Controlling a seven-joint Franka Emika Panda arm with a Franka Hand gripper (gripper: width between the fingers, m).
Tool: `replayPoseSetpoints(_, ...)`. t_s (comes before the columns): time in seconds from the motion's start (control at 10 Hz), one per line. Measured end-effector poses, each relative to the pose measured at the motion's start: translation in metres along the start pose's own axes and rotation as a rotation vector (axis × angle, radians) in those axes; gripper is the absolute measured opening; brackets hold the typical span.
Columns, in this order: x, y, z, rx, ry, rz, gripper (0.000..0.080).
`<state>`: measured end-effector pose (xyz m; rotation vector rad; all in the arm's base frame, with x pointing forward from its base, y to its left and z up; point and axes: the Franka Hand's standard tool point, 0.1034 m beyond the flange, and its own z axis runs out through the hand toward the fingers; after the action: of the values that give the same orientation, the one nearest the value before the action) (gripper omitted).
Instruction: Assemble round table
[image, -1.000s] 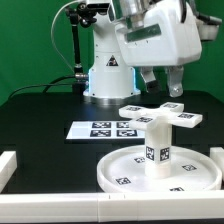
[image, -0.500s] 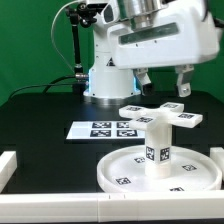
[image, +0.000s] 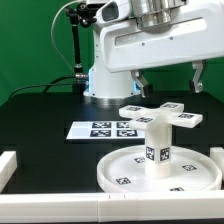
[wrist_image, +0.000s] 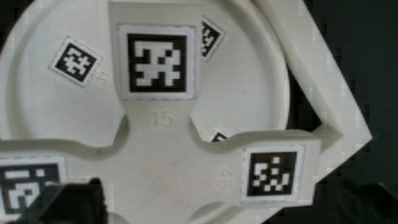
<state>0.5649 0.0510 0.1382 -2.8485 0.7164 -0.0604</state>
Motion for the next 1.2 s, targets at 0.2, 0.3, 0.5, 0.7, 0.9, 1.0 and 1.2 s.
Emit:
replayPoseSetpoints(0.2,0.0001,0.0003,0.0000,-0.001,0.000,-0.127,0.0649)
replayPoseSetpoints(0.3,0.0015,0.0015,-0.0003,-0.009,0.007,-0.299,0.0649)
replayPoseSetpoints(0.5,0.0024,0.0012,0.0013,-0.042,0.024,-0.590,0.0649)
replayPoseSetpoints(0.7,0.0042,-0.0018,0.0023,-0.061,-0.005,-0.808,0.0649)
replayPoseSetpoints(0.9,0.0047,-0.0003,0.0032,-0.062,-0.007,-0.908,0.0649)
replayPoseSetpoints(1.0,0.0049,0.0002,0.0036,-0.063,-0.011,-0.984,0.0649)
replayPoseSetpoints(1.2,0.0051,0.0016,0.0040,-0.068,-0.019,-1.127,0.0649)
